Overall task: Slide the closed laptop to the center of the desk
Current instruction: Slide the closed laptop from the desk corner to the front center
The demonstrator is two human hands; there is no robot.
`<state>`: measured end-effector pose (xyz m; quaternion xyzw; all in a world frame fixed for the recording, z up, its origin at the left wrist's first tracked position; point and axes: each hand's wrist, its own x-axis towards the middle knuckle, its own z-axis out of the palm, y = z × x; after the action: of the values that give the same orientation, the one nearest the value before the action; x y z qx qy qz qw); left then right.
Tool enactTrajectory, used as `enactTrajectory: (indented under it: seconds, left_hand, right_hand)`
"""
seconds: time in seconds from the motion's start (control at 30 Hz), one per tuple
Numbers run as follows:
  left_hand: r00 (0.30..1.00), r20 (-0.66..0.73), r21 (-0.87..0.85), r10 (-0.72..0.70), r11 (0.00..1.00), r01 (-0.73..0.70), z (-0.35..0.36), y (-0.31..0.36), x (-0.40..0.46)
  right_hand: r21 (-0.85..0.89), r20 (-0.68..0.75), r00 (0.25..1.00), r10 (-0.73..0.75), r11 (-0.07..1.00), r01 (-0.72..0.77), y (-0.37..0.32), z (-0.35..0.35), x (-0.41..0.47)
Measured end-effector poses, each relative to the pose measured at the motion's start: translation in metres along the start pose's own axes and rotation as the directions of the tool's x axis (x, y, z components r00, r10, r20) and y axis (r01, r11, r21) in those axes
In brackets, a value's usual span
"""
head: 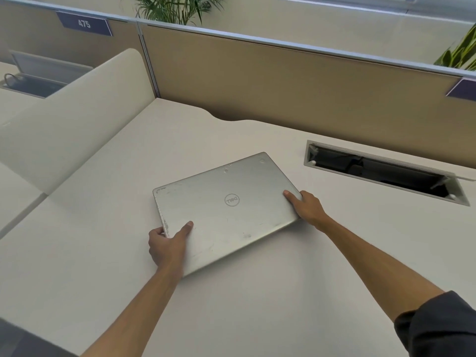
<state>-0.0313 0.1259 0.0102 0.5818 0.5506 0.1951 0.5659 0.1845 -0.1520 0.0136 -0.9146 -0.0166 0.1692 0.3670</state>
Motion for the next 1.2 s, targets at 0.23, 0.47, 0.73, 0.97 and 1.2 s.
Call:
enactTrajectory:
  seconds: [0.23, 0.47, 0.73, 0.97, 1.2]
  left_hand:
    - [0.999, 0.036, 0.049, 0.031, 0.998, -0.032, -0.002, -0.016, -0.033]
    - [0.995, 0.077, 0.103, 0.06, 0.992, -0.067, -0.004, -0.032, -0.061]
    - [0.99, 0.112, 0.13, 0.088, 0.986, -0.102, -0.006, -0.048, -0.091]
    - [0.986, 0.128, 0.221, 0.107, 0.966, -0.134, -0.004, -0.063, -0.113]
    - [0.981, 0.14, 0.294, 0.138, 0.94, -0.174, -0.001, -0.066, -0.118]
  right_hand:
    - [-0.034, -0.035, 0.999, 0.006, 0.999, -0.008, 0.039, -0.018, -0.04]
    - [-0.038, -0.076, 0.997, 0.019, 0.999, -0.022, 0.069, -0.035, -0.075]
    - [-0.122, -0.112, 0.994, 0.005, 0.992, -0.019, 0.097, -0.047, -0.107]
    - [-0.211, -0.146, 0.989, -0.032, 0.978, 0.001, 0.123, -0.059, -0.127]
    - [-0.246, -0.202, 0.977, -0.073, 0.969, 0.022, 0.136, -0.059, -0.136]
